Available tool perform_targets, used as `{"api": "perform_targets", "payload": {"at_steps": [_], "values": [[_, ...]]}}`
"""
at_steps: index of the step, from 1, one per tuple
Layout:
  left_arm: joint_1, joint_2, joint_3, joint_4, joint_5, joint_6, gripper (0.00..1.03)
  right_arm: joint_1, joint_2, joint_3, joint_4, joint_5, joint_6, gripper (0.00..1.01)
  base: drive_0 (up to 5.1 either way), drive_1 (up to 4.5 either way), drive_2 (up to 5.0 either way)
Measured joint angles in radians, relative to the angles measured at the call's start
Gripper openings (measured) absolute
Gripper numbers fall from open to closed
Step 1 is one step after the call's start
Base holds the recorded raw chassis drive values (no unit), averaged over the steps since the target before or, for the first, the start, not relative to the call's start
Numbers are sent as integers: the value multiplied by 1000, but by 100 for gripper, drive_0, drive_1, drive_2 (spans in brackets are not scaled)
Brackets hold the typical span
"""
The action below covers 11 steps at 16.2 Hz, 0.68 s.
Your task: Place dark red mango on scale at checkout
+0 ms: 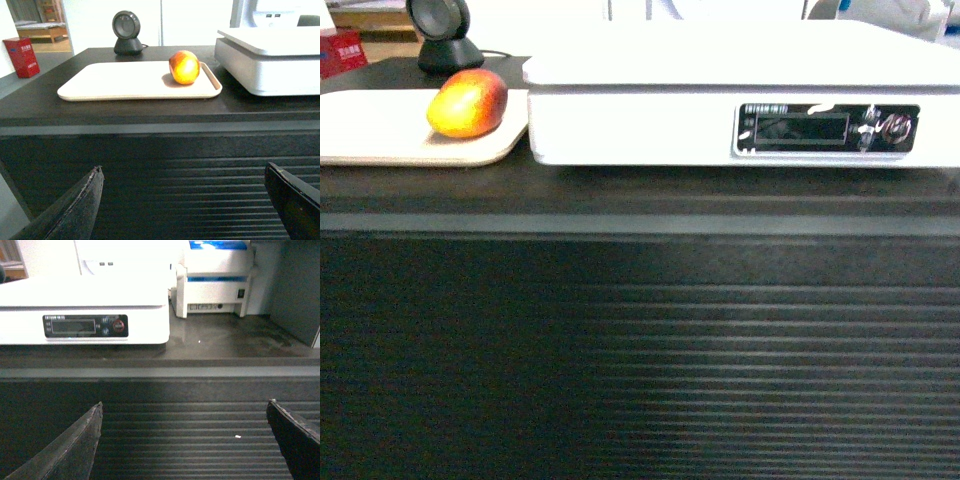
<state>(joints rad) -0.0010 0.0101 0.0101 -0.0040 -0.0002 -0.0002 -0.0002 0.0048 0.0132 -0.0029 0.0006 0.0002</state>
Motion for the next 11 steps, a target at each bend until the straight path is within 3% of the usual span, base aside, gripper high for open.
{"api": "perform_targets", "payload": {"at_steps": [11], "values": [[0, 0, 0, 0, -1, 0, 98, 0, 0, 0, -5, 0, -1, 98, 0, 0, 0]]}}
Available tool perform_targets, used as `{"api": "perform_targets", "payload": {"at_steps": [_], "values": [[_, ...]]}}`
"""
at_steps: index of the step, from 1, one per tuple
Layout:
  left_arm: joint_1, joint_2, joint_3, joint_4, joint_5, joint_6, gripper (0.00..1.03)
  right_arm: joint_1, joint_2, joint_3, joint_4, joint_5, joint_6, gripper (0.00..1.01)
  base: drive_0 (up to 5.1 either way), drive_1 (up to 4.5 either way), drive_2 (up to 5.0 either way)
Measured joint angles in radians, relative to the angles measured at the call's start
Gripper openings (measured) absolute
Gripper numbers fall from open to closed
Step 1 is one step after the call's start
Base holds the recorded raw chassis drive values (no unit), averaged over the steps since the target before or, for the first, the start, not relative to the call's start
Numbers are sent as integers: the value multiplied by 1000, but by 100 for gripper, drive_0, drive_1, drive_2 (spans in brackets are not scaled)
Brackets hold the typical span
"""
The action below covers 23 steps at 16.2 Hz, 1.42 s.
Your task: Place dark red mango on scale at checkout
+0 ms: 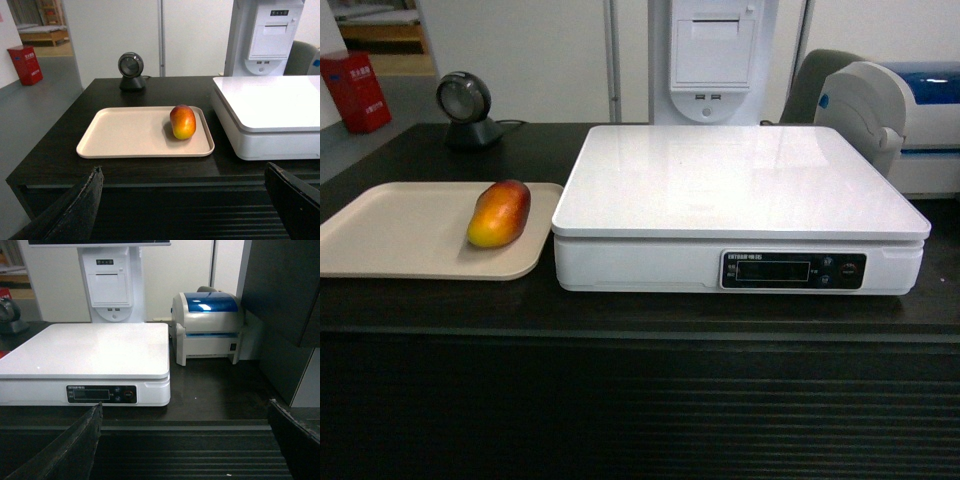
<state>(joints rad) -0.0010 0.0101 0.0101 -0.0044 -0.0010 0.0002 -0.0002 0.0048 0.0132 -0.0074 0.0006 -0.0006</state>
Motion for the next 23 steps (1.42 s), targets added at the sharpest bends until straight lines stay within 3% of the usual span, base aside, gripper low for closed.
{"api": "perform_targets", "payload": {"at_steps": [16, 17, 18, 19, 20, 22, 23], "values": [[0, 0, 0, 1, 1, 0, 98, 0, 0, 0, 4, -1, 0, 98, 0, 0, 0], [-24, 14, 16, -63, -70, -31, 98, 0, 0, 0, 4, -1, 0, 98, 0, 0, 0], [-142, 119, 78, -182, -282, -118, 98, 0, 0, 0, 3, 0, 0, 98, 0, 0, 0], [-253, 243, 132, -205, -457, -205, 98, 0, 0, 0, 3, -2, 0, 98, 0, 0, 0], [-317, 304, 158, -180, -565, -263, 98, 0, 0, 0, 5, -3, 0, 98, 0, 0, 0], [-355, 368, 200, -98, -750, -315, 98, 0, 0, 0, 3, -2, 0, 98, 0, 0, 0], [-338, 396, 225, -52, -751, -315, 98, 0, 0, 0, 4, -1, 0, 98, 0, 0, 0]]}}
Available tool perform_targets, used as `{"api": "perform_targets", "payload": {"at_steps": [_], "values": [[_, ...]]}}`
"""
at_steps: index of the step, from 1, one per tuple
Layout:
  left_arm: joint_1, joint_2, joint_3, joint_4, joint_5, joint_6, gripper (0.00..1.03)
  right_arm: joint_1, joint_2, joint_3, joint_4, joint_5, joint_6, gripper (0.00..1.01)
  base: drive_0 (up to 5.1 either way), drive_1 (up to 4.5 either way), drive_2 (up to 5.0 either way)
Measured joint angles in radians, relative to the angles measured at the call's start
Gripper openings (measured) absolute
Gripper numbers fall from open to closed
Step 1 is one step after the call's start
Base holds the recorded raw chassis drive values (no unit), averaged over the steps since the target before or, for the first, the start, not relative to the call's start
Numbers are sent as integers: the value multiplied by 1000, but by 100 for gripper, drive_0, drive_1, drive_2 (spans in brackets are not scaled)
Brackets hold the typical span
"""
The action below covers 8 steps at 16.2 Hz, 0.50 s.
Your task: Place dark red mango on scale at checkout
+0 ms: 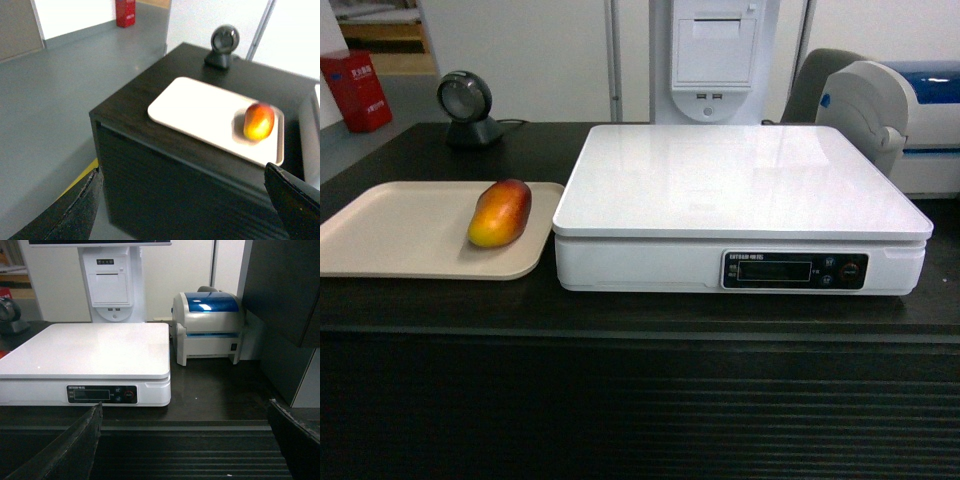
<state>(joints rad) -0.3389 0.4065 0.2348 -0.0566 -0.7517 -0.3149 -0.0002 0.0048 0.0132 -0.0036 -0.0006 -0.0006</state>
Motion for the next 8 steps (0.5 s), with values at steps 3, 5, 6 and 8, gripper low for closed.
{"api": "perform_targets", "payload": {"at_steps": [3, 5, 6, 8], "values": [[76, 150, 54, 167, 136, 45, 98, 0, 0, 0, 0, 0, 0, 98, 0, 0, 0], [275, 373, 109, 375, 359, 119, 98, 0, 0, 0, 0, 0, 0, 98, 0, 0, 0], [338, 484, 151, 463, 444, 151, 98, 0, 0, 0, 0, 0, 0, 98, 0, 0, 0], [410, 748, 272, 598, 613, 226, 98, 0, 0, 0, 0, 0, 0, 98, 0, 0, 0]]}}
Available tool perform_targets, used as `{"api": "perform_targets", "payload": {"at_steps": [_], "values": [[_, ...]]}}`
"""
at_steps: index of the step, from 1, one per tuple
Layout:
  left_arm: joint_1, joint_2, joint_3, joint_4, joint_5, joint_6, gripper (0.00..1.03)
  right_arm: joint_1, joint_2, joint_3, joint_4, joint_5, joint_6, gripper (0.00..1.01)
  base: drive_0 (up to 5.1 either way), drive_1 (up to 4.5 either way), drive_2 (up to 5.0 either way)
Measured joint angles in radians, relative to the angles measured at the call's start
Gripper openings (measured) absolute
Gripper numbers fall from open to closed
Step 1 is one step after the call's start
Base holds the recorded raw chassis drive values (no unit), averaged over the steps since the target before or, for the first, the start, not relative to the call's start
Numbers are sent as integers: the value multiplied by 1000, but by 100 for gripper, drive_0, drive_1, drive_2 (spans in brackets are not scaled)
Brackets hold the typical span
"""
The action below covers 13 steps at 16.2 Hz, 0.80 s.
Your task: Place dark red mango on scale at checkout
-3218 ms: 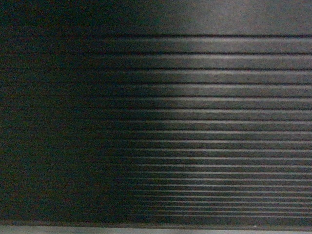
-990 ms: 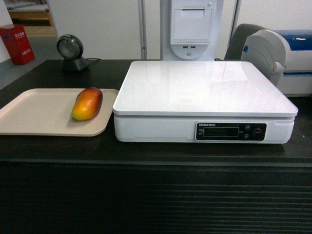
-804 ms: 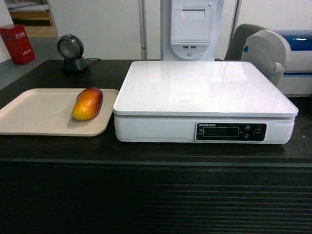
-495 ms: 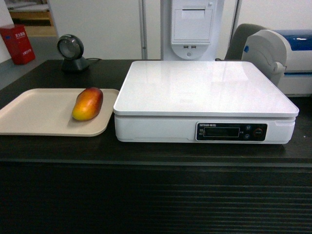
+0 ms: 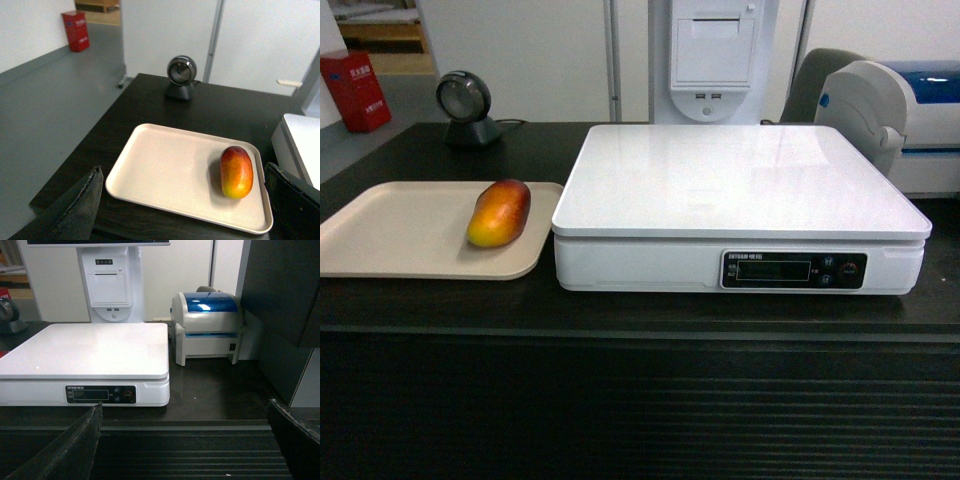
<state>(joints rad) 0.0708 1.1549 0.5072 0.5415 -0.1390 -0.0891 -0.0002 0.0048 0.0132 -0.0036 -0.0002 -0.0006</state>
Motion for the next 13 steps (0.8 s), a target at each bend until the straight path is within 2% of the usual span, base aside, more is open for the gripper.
{"api": "perform_targets", "payload": {"at_steps": [2, 4, 7, 11, 13], "values": [[21, 233, 141, 5, 116, 61, 98, 0, 0, 0, 0, 0, 0, 98, 0, 0, 0], [23, 432, 302, -53, 187, 98, 98, 0, 0, 0, 0, 0, 0, 98, 0, 0, 0], [-1, 693, 583, -181, 226, 134, 98, 0, 0, 0, 0, 0, 0, 98, 0, 0, 0], [-56, 1007, 960, -389, 244, 173, 98, 0, 0, 0, 0, 0, 0, 98, 0, 0, 0], [-68, 1075, 1057, -449, 253, 177, 98, 0, 0, 0, 0, 0, 0, 98, 0, 0, 0]]}}
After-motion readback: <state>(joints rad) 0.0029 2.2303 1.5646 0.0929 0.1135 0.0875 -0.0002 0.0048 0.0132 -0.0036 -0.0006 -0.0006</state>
